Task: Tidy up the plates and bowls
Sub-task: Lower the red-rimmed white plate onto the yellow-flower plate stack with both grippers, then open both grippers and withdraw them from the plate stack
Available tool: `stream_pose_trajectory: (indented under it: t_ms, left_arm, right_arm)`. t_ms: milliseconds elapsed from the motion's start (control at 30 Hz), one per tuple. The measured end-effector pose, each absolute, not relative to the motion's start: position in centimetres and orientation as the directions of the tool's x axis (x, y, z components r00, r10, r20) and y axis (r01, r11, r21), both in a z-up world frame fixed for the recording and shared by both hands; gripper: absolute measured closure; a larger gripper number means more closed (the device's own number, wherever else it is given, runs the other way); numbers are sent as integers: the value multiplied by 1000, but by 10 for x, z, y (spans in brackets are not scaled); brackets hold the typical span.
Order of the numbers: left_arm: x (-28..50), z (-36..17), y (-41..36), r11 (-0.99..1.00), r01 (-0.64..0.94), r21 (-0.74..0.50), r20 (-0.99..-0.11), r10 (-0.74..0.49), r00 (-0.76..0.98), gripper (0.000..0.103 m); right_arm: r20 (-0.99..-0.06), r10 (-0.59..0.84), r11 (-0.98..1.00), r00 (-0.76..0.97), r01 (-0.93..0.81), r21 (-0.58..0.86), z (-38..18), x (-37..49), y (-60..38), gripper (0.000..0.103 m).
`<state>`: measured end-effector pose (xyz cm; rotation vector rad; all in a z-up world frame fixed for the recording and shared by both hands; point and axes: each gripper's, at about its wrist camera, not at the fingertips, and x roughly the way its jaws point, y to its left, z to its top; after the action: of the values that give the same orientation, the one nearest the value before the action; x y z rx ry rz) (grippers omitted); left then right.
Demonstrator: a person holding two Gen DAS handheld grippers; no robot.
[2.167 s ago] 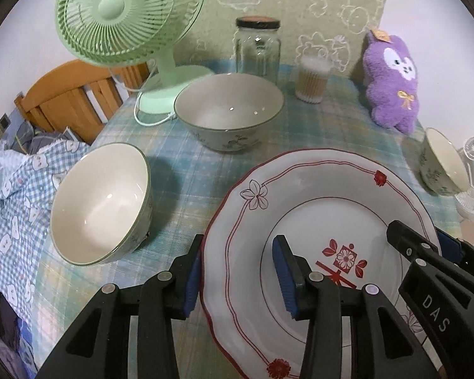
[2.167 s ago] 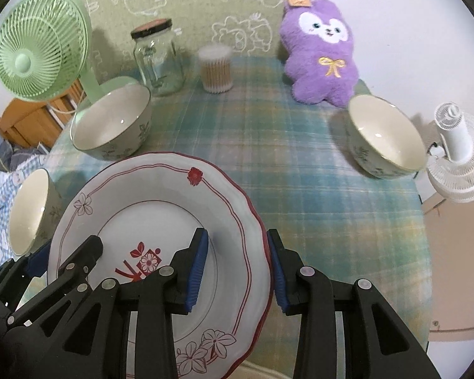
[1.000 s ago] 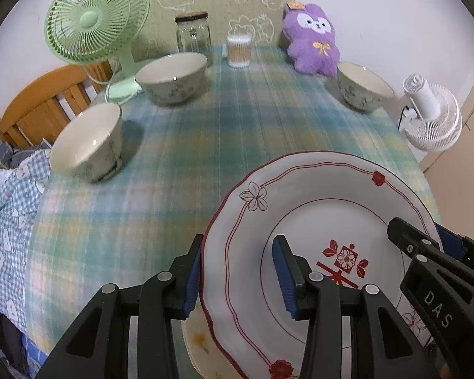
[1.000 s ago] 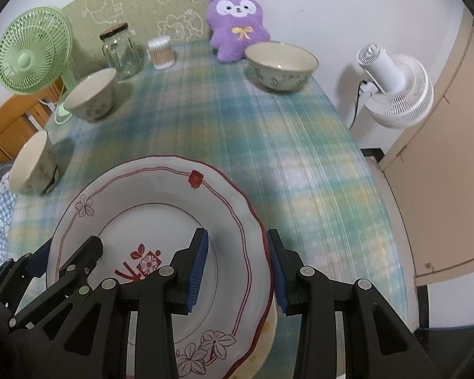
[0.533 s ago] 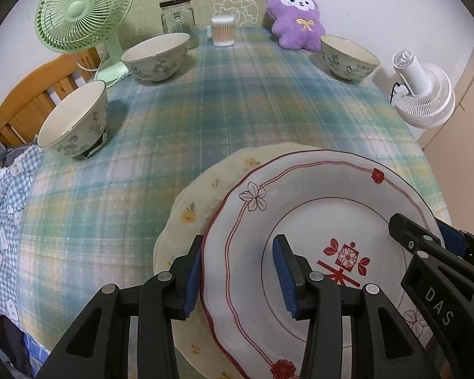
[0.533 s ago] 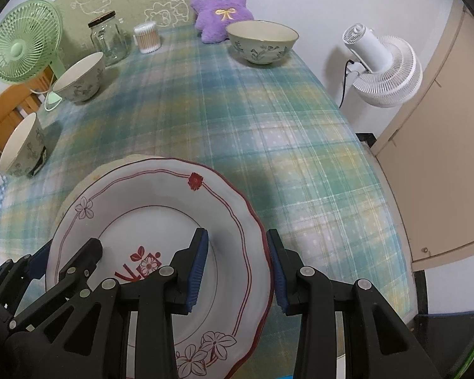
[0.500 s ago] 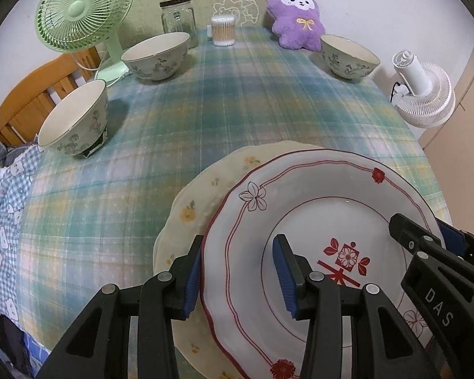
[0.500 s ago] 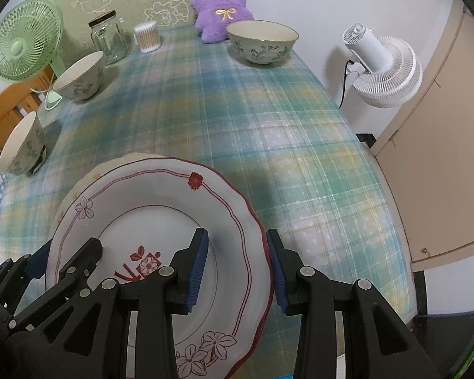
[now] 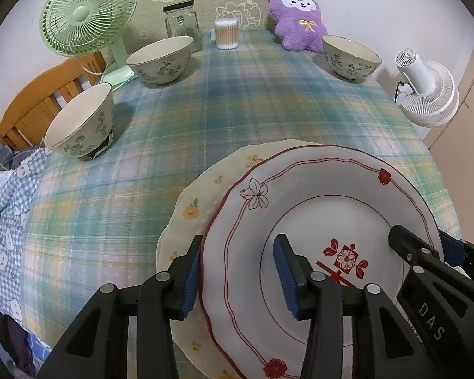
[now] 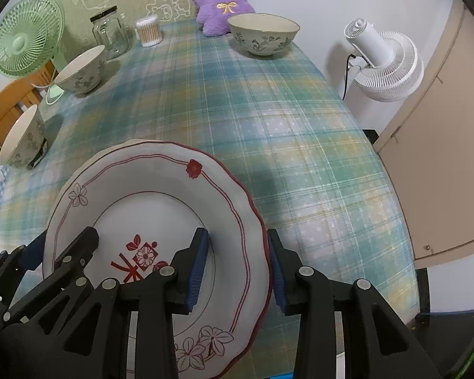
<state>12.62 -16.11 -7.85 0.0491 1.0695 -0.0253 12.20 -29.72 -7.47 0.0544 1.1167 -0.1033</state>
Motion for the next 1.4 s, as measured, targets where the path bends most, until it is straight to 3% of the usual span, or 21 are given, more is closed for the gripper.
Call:
stream_pose_trajectory:
  t_ms: [433, 1233, 1400]
  left_arm:
    - [123, -81, -163, 996, 54, 76, -886, 43, 463, 30]
    - [117, -72, -137, 999, 33, -3, -886, -18, 463, 28]
    - [118, -57, -129, 1000, 25, -15, -875, -26, 484, 26]
  right_arm:
    - [-900, -58, 997, 432, 74, -28, -78, 118, -291, 66]
    - [-901, -77, 996, 426, 75, -50, -71, 130, -277, 71]
    - [-899, -30, 998, 436, 60, -4, -57, 134, -276, 50]
